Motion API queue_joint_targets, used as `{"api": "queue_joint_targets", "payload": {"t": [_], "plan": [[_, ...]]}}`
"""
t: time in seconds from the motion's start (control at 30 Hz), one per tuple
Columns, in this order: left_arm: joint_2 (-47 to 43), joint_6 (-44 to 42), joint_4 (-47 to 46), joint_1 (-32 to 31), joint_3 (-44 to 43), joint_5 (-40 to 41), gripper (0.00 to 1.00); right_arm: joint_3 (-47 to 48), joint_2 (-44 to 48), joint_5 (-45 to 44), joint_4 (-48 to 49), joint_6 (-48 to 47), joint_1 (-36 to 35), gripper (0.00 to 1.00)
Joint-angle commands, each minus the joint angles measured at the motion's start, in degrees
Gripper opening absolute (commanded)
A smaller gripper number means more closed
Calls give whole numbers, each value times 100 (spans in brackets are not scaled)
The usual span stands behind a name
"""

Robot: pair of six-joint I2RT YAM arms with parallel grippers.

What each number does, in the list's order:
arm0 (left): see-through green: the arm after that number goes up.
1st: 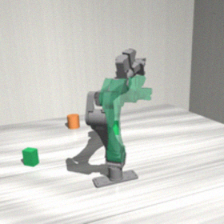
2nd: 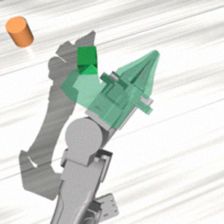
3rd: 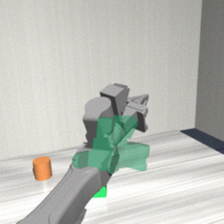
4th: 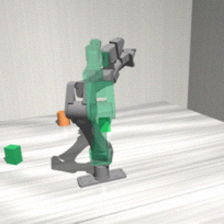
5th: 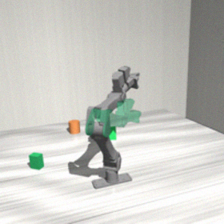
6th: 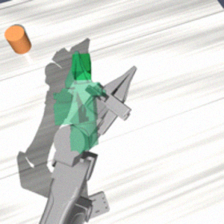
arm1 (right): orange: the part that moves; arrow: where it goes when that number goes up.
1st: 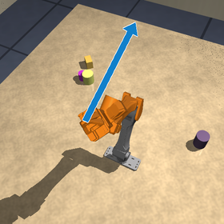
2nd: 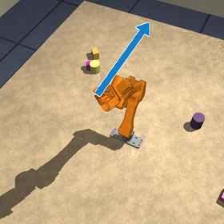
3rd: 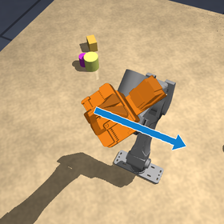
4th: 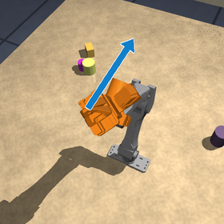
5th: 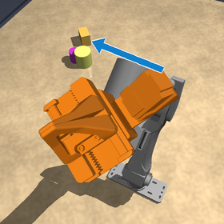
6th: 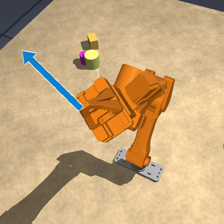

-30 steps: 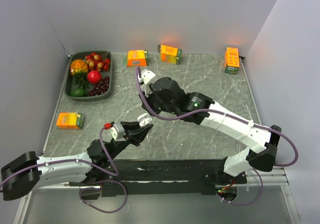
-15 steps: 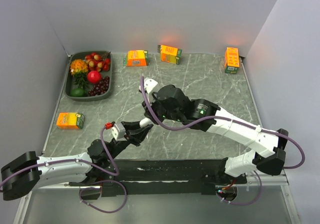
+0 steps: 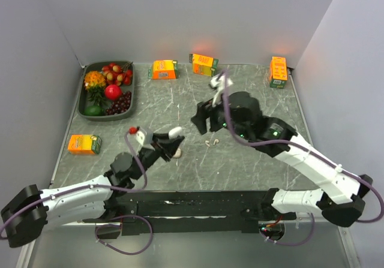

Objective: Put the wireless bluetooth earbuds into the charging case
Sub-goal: Place the charging case at the center of the board.

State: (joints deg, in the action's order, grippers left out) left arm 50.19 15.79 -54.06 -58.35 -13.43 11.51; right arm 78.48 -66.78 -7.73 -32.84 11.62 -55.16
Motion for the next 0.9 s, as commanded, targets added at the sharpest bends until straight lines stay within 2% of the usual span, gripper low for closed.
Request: {"api": "queue_joint_targets", "payload": {"t": [0.0,0.07,0.17,0.2,0.33,0.37,0.57,0.87], "plan": [[218,1723,1160,806,-616,-605,1,-262,323,-228,348,508,409,74],[367,2409,1833,1298,-835,-807,1,-429,446,-396,383,630,479,75],[1130,2762,2477,2115,-1520,-2332,1,-675,561,-537,436,693,541,77],[1725,2824,2523,2291,-1888,-3146,1,-798,579,-520,480,675,550,77],[3502,3245,3120,3090,-3005,-4471,1,-1132,614,-537,594,631,550,78],[4037,3290,3139,3180,-3155,-4551,1,-1202,623,-546,612,631,567,78],[5603,3053,4183,3655,-4770,-4193,1,-1677,877,-563,735,781,637,78],[7266,2692,5835,3857,-6845,-4166,1,-1941,1150,-563,709,710,717,78]]}}
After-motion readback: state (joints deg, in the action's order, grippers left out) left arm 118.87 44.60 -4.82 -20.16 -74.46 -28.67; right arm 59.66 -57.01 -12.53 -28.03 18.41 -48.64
